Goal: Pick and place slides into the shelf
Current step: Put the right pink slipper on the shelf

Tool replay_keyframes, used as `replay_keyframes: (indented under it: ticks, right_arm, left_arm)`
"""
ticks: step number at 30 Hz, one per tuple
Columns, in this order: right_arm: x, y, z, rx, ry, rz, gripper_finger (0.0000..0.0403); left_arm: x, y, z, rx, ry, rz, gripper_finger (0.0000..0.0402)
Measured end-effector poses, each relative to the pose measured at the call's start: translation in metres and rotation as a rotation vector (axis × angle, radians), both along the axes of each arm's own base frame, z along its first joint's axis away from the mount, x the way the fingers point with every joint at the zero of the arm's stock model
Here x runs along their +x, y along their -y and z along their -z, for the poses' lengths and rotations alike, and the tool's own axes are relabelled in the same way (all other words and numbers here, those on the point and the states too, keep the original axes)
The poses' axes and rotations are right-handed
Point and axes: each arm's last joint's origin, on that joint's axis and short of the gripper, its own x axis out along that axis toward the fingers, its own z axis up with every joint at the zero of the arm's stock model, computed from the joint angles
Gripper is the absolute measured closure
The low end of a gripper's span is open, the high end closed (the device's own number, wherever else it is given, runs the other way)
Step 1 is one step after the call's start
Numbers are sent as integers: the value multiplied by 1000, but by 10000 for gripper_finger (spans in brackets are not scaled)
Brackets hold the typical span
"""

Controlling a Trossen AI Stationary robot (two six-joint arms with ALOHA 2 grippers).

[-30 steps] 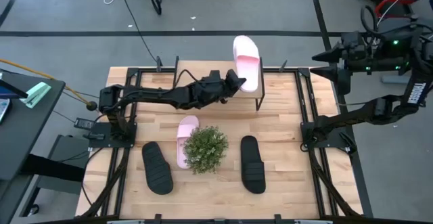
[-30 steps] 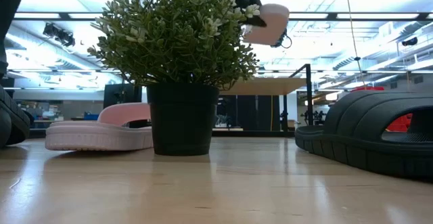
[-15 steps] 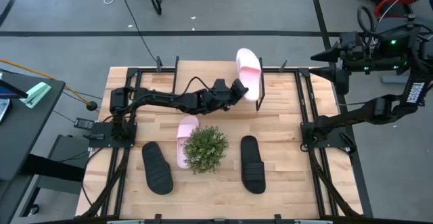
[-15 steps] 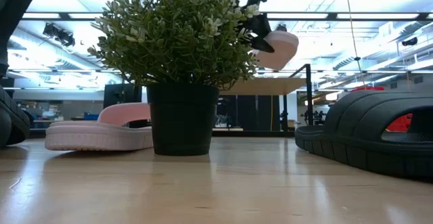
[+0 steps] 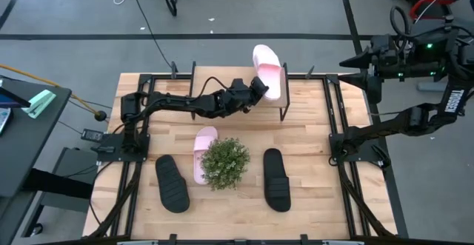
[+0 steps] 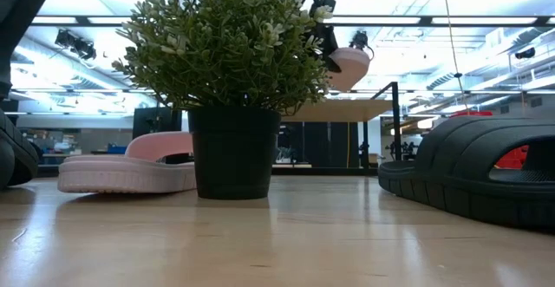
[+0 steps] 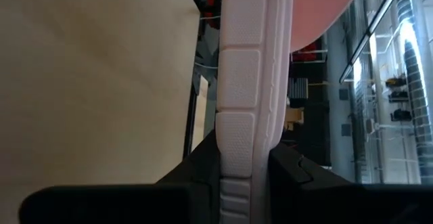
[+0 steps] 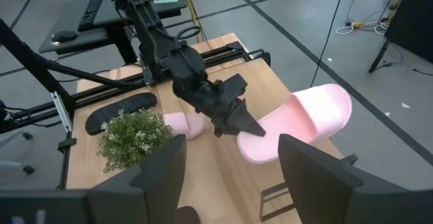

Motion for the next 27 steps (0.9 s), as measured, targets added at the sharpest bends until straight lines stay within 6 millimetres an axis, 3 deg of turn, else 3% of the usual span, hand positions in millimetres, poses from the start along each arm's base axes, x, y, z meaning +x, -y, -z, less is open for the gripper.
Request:
replay_keyframes:
  ticks: [11, 23, 27]
  right_arm:
    - [8, 3, 1, 8, -16, -1, 163]
    - [10, 4, 2, 17, -20, -15, 163]
    - [10, 4, 1, 16, -19, -16, 163]
  left_arm:
    - [-3, -19, 0, -9, -8, 59, 326]
    - [0, -35, -53, 76, -125, 104, 326]
    - [7, -43, -50, 47, -121, 136, 326]
